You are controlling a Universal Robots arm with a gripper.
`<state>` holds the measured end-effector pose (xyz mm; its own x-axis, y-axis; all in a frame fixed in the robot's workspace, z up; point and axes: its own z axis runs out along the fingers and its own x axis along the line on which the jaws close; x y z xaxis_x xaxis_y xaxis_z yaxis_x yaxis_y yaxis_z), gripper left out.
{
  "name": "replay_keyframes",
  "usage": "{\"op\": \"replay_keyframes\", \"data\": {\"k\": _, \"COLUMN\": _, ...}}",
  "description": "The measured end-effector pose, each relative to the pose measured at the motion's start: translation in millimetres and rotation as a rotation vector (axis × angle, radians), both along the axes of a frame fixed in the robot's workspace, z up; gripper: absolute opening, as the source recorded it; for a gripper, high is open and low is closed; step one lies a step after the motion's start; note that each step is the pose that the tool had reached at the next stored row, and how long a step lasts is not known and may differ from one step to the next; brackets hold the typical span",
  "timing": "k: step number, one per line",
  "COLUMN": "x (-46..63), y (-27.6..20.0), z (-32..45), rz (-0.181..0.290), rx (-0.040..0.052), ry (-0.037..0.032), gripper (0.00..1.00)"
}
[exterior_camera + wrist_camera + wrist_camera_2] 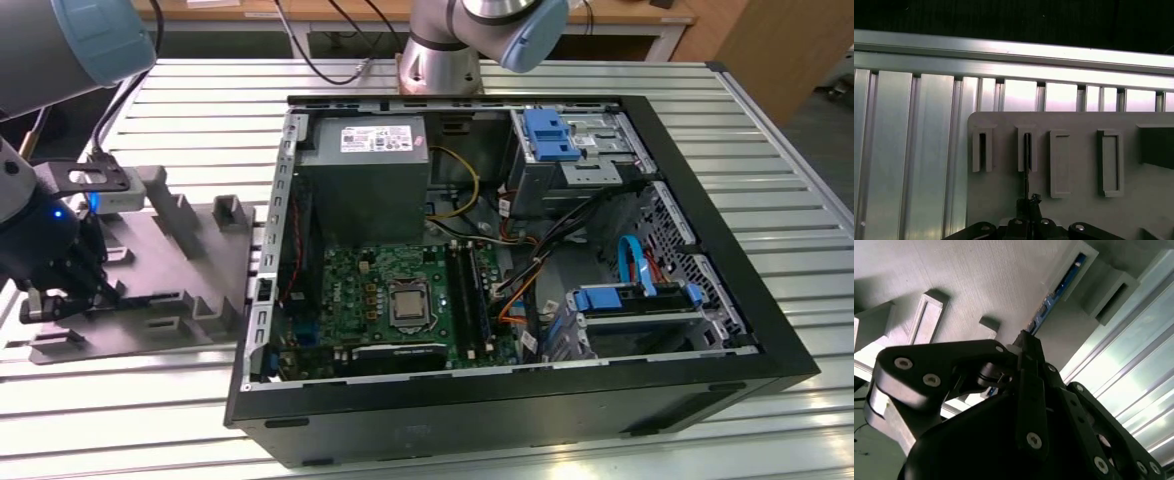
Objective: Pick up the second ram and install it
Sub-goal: 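Pick up the second ram and move it above second insertion slot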
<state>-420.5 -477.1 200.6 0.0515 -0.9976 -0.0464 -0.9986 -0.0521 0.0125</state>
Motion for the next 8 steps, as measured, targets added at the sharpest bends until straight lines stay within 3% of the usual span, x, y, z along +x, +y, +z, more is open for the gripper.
{"op": "replay_keyframes", "data": {"k": 5, "x": 0.0, "y": 0.0, "z": -0.1, "rz": -0.006, "rx": 0.0001, "ry": 0.0001, "gripper": 0.11}}
{"op": "replay_keyframes", "data": {"k": 8, "x": 0.0, "y": -0.1, "z": -0.5, "rz": -0.044, "rx": -0.0001, "ry": 0.0002, "gripper": 0.11}}
